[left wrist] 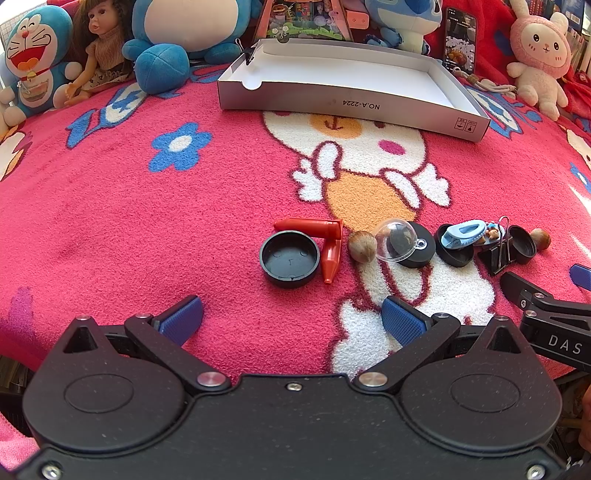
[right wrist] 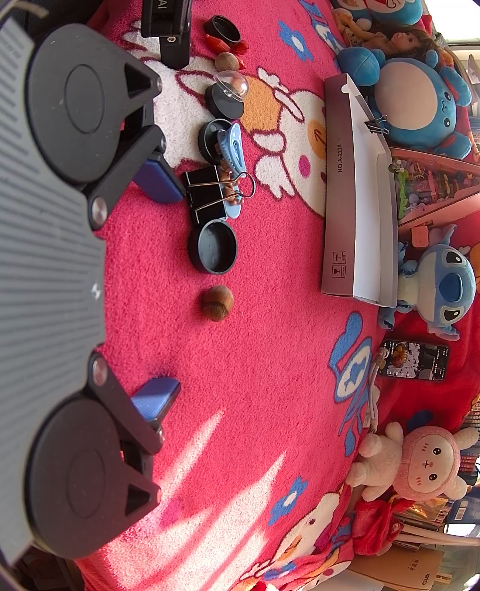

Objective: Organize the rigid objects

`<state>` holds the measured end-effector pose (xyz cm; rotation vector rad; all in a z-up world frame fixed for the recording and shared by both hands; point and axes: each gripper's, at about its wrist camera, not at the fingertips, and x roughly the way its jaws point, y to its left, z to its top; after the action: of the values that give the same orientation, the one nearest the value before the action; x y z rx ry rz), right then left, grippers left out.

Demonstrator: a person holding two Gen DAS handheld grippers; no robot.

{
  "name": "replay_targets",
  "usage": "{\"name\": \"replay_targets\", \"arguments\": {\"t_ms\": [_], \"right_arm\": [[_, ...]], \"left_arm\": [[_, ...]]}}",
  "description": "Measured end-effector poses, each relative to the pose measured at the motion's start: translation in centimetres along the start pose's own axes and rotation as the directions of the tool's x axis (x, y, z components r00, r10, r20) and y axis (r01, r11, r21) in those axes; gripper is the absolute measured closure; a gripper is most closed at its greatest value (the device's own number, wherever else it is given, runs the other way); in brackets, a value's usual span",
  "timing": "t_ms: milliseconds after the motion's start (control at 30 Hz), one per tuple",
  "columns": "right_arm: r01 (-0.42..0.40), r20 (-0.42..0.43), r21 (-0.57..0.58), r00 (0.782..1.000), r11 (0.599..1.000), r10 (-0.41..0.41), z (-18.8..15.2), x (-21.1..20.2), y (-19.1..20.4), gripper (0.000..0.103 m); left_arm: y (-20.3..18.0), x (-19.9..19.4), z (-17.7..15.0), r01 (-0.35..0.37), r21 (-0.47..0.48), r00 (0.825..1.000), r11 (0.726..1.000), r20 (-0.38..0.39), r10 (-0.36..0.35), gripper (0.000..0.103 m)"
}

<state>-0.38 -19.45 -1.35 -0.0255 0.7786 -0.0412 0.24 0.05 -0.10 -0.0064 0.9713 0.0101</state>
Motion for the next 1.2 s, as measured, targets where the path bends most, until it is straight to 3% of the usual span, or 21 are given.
{"name": "replay_targets", "arguments": {"t_ms": [1200], "right_arm": [[0.001,0.001,0.001,1.000,1.000,-0.001,-0.01,-0.04,0.10,0.000]], "left_arm": [[-0.06,-0.19,-0.14,0.002,0.001,1.000,1.000,0.002,-0.002,0.000]]}}
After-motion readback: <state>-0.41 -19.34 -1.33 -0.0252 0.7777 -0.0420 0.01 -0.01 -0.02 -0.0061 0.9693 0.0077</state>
